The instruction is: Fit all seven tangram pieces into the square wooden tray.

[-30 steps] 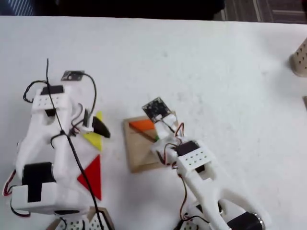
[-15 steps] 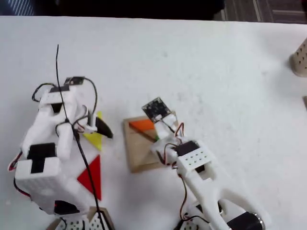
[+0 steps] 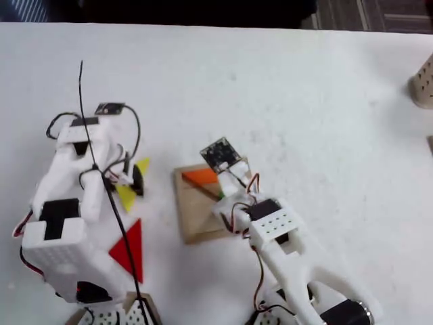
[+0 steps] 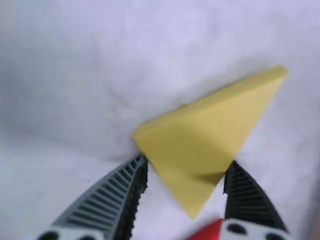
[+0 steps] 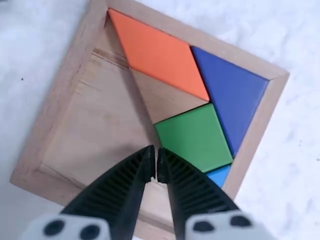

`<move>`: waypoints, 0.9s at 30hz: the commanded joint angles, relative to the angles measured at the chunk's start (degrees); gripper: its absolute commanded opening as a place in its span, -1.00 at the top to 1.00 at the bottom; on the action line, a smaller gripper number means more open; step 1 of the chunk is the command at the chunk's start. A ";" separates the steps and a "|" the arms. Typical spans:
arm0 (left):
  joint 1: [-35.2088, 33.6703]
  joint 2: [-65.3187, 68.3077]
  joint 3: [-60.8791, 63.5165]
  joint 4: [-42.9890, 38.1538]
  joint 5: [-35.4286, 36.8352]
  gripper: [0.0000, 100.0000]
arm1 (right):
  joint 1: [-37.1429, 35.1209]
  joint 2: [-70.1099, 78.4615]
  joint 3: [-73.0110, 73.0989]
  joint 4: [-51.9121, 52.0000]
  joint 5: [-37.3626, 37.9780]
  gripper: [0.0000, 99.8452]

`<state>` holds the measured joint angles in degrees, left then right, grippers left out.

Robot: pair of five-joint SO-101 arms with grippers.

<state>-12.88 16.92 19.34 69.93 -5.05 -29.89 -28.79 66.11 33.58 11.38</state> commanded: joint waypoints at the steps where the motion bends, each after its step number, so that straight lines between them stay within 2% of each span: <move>1: -0.13 -0.48 -2.46 -0.88 -0.79 0.67 | -0.31 -0.04 -0.26 -0.57 0.70 0.96; 7: -0.57 -2.33 -5.63 3.69 -1.14 0.65 | -0.31 -0.04 -0.26 -0.57 0.70 0.96; 11: -0.22 -6.20 -6.24 4.31 -8.44 0.65 | -0.40 -0.04 -0.26 -0.57 0.70 0.96; 18: -0.48 -5.67 -4.66 -2.02 -16.88 0.65 | -0.31 -0.04 -0.26 -0.57 0.70 0.96; 24: -1.01 -0.66 -4.84 -7.74 -17.23 0.65 | -0.48 -0.04 -0.26 -0.57 0.70 0.96; 27: -1.80 1.27 -7.65 -5.45 -17.32 0.65 | -0.31 -0.04 -0.26 -0.57 0.70 0.96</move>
<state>-12.97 17.36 16.26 63.87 -21.67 -29.89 -28.79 66.11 33.58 11.38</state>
